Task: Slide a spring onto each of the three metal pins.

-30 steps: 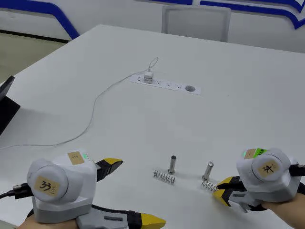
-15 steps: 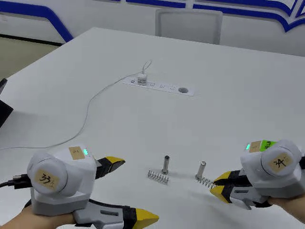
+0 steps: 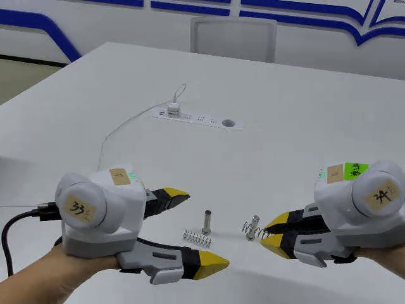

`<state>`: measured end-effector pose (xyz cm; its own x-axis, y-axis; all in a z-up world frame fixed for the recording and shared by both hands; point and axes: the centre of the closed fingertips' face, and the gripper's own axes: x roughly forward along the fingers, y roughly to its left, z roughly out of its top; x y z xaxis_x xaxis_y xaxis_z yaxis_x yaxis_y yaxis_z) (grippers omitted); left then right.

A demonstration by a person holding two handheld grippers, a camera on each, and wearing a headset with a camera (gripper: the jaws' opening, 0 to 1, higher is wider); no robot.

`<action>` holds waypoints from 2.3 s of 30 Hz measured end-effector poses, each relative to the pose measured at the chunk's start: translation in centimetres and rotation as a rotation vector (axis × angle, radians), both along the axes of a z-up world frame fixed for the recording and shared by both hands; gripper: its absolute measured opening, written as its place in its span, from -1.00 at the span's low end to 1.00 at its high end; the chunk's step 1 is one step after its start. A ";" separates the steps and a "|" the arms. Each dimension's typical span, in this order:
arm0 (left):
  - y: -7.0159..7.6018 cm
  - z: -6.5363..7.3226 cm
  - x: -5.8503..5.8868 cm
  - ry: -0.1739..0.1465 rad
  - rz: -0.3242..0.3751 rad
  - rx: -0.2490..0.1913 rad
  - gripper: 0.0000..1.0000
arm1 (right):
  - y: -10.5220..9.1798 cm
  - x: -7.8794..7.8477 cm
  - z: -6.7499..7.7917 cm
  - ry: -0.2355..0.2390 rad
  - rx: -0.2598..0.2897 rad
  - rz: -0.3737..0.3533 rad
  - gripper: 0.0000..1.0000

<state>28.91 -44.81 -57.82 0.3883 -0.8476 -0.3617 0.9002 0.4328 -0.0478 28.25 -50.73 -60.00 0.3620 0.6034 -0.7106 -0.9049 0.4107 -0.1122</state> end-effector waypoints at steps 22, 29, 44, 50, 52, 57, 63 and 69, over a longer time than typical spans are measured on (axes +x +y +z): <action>-4.0 -1.2 -2.6 -0.026 -0.233 0.096 -0.20 | 1.3 -2.4 0.3 -0.023 -0.073 0.134 -0.79; -4.4 -1.1 -2.9 -0.041 -0.260 0.108 -0.38 | 1.4 -3.0 0.0 -0.019 -0.088 0.157 -0.79; -4.8 -1.5 -3.7 -0.052 -0.310 0.141 -0.70 | 1.7 -3.4 0.4 -0.024 -0.071 0.179 -0.79; -4.8 -1.4 -3.7 -0.097 -0.319 0.168 -0.75 | 1.8 -3.3 0.5 -0.042 -0.086 0.192 -0.79; -4.8 -1.5 -3.8 -0.121 -0.333 0.188 -0.77 | 1.8 -3.4 0.4 -0.049 -0.094 0.204 -0.79; -4.7 -1.5 -4.1 -0.133 -0.350 0.195 -0.80 | 1.9 -3.6 0.4 -0.071 -0.107 0.248 -0.78; -4.6 -1.3 -3.8 -0.151 -0.336 0.189 -0.81 | 1.4 -3.2 0.5 -0.080 -0.104 0.245 -0.64; -4.5 -1.0 -4.0 -0.158 -0.345 0.181 -0.81 | 1.0 -3.0 0.1 -0.041 -0.055 0.205 -0.64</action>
<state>24.90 -49.32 -58.78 0.1554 -0.8659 -0.4754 0.9840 0.0933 0.1518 25.22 -49.77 -59.92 0.2654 0.6284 -0.7312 -0.9629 0.2112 -0.1681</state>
